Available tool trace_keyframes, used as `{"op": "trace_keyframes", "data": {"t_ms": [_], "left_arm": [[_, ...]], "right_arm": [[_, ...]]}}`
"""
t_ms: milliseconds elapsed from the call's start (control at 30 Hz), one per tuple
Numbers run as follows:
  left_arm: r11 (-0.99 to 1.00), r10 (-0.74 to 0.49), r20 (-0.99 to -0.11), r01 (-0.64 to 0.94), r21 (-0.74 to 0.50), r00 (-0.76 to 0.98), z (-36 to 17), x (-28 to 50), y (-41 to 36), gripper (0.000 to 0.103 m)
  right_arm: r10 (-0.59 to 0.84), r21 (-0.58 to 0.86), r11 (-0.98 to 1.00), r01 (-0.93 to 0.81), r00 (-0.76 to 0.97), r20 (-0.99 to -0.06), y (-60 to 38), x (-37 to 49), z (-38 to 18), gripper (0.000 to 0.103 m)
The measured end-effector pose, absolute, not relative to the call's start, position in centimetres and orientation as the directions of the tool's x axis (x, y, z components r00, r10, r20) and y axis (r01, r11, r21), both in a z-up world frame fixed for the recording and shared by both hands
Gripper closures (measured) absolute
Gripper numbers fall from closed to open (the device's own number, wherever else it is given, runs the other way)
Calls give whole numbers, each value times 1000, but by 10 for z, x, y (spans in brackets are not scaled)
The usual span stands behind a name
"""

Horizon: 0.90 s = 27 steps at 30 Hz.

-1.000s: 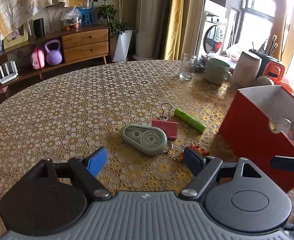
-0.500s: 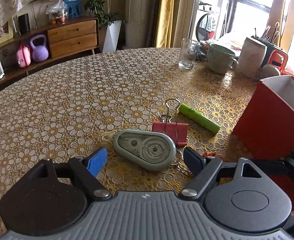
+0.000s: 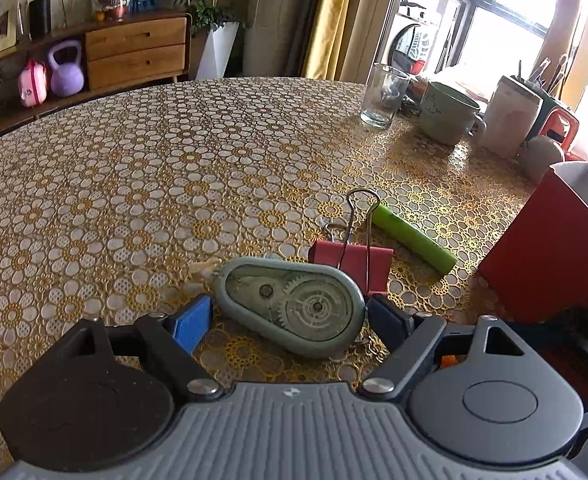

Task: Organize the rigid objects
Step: 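Grasp the grey correction tape dispenser with the left gripper while the right gripper grasps the red dragon toy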

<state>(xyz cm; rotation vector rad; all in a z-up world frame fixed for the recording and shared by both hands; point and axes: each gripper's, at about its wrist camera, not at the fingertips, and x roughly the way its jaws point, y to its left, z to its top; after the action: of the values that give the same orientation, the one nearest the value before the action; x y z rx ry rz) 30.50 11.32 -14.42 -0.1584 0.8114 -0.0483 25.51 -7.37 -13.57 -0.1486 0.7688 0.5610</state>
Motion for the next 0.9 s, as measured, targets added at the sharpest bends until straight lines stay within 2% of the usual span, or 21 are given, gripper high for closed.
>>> {"op": "trace_keyframes", "data": {"t_ms": [200, 400, 467, 900], "left_arm": [[991, -82, -708, -16, -131, 701, -147, 308, 106, 16], [995, -62, -697, -7, -96, 714, -149, 305, 102, 16], [998, -43, -693, -6, -68, 719, -150, 303, 100, 20], [996, -42, -678, -23, -87, 734, -145, 291, 104, 21]], "right_arm": [[429, 70, 843, -534, 586, -688, -73, 259, -137, 25], [407, 29, 848, -529, 616, -675, -74, 253, -139, 43], [408, 22, 845, -534, 618, -672, -74, 252, -139, 50], [428, 70, 852, -518, 614, -664, -84, 242, -126, 51]]}}
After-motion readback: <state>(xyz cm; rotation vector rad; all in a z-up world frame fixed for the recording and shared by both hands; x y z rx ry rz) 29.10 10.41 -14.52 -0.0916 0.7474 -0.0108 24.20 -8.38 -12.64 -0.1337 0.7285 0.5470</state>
